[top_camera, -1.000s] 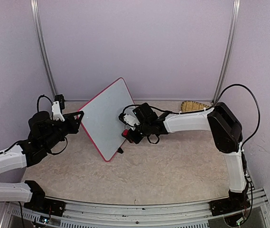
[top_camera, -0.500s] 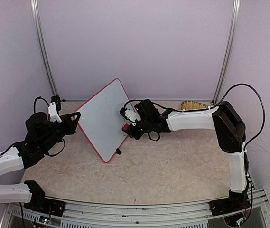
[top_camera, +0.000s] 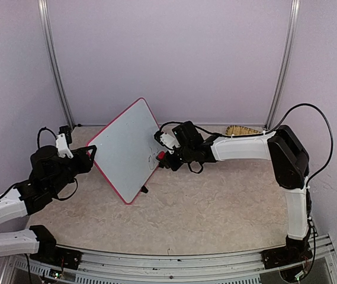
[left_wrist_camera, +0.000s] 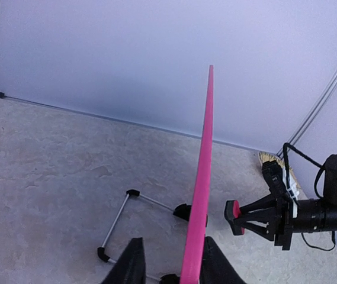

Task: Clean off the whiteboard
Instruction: Erase the whiteboard at the center of the board.

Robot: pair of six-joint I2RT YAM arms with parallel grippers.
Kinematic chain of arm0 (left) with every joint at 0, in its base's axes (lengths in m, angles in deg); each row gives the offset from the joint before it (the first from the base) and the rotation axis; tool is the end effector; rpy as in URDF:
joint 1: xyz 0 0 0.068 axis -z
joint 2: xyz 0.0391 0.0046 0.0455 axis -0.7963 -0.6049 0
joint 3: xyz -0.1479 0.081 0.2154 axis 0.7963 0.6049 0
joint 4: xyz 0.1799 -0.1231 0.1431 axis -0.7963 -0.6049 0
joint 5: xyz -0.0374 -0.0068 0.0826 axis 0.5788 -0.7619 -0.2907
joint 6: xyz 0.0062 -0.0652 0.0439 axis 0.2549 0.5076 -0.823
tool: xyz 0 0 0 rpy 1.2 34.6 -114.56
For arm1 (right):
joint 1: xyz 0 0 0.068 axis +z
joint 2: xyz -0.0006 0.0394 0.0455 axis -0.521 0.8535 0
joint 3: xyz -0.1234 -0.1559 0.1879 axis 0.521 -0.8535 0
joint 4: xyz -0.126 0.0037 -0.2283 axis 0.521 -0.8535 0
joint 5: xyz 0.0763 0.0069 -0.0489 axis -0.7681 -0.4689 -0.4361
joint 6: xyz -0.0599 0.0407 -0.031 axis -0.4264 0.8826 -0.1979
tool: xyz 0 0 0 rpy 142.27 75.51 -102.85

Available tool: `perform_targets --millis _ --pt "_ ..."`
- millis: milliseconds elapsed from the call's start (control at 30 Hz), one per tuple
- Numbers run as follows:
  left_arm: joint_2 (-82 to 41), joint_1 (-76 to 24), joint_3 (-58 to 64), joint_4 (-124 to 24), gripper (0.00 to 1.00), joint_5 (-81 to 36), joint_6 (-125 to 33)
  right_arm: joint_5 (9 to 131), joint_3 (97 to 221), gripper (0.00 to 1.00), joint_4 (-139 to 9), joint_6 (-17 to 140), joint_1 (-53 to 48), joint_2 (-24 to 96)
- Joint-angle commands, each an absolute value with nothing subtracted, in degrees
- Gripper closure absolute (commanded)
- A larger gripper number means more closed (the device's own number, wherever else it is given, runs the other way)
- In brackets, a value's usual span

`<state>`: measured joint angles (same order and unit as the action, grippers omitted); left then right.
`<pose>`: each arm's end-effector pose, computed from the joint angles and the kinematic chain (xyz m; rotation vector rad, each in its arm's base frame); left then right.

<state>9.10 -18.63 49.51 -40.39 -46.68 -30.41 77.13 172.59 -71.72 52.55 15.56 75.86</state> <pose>0.1942 -0.1091 0.2581 -0.1048 1.7284 -0.5569 0.3448 0.3698 0.1729 -0.9505 2.0816 0.4187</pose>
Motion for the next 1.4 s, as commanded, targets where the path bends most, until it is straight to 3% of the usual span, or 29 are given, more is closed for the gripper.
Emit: perform_targets --millis 0,67,200,500,967,1233,1367 --pt "10.59 -18.85 50.51 -44.31 0.59 -50.08 -29.63 77.41 171.62 0.91 -70.27 52.89 15.22 73.82" --pt "11.62 -18.78 50.44 -44.44 0.46 -50.15 -29.45 77.53 171.61 0.91 -70.23 52.84 15.15 73.75" --pt "14.04 -18.74 49.19 -45.74 0.29 -49.45 -28.8 77.44 171.14 0.91 -70.12 52.79 15.09 73.34" --pt "11.01 -18.68 35.32 -58.23 0.02 -44.33 -30.3 75.93 169.35 0.91 -69.57 52.42 15.1 71.11" --pt "-20.46 -24.5 -7.39 -89.73 0.02 -31.22 -42.26 74.64 164.17 0.91 -68.4 51.0 15.17 64.84" --pt "-34.28 -27.01 -19.93 -95.82 0.18 -26.17 -44.65 74.89 164.08 0.91 -69.6 51.01 15.18 62.4" --pt "-38.42 -27.63 -22.36 -96.89 0.21 -25.39 -45.29 74.73 162.97 0.91 -68.93 51.07 15.18 61.27"
